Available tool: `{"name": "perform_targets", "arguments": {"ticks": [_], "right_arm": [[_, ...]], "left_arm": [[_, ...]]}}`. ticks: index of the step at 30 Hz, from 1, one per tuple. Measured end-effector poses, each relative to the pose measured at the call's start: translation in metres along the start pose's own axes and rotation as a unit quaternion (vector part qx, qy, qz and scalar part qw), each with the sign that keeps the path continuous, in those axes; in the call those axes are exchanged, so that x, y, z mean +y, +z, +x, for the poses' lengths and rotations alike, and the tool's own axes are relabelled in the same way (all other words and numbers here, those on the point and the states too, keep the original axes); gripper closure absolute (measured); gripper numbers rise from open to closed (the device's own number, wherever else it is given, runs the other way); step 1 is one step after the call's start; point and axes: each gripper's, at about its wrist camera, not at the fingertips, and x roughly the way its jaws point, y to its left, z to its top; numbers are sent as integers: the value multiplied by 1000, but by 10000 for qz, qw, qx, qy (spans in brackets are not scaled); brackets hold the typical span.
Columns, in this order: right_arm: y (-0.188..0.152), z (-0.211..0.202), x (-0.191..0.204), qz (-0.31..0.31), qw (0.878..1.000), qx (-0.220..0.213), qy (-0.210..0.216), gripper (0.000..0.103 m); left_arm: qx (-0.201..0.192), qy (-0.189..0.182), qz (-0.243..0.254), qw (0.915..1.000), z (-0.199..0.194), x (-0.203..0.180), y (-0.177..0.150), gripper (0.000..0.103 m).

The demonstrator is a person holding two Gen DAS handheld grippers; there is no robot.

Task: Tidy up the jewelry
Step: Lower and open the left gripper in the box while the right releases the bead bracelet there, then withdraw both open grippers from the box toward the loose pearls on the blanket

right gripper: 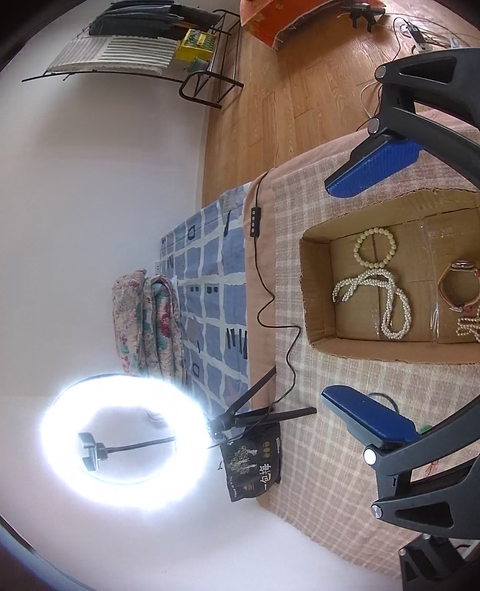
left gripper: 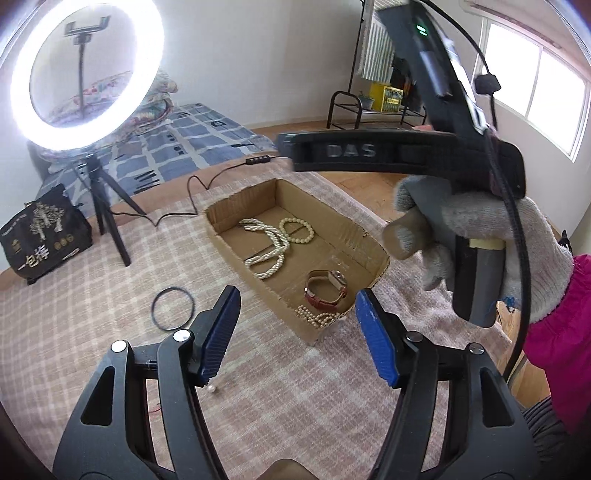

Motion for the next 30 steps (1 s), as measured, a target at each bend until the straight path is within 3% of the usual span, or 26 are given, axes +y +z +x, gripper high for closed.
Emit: {"name": "perform_targets", "arguments": {"ticks": [7, 14, 24, 26, 30], "right_arm": [[-8, -37, 13, 23, 9998, -161, -125, 0], [-28, -64, 34, -4, 9996, -252, 97, 0], [-59, -69, 88, -344, 9973, -106, 636, 1], [-67, -68, 97, -343, 9966, -79, 746, 3], [-89, -55, 113, -410, 9938, 157, 1020, 15]], "left_arm": [[-190, 329, -331, 9987, -54, 53, -18, 36], [-313, 813, -966, 9915, -92, 123, -33, 36], [-194, 939, -1670, 9813, -104, 183, -60, 36], [-173, 963, -1797, 9788, -101, 192, -67, 37], [28, 1000, -1804, 9785, -86, 203, -77, 49]]}}
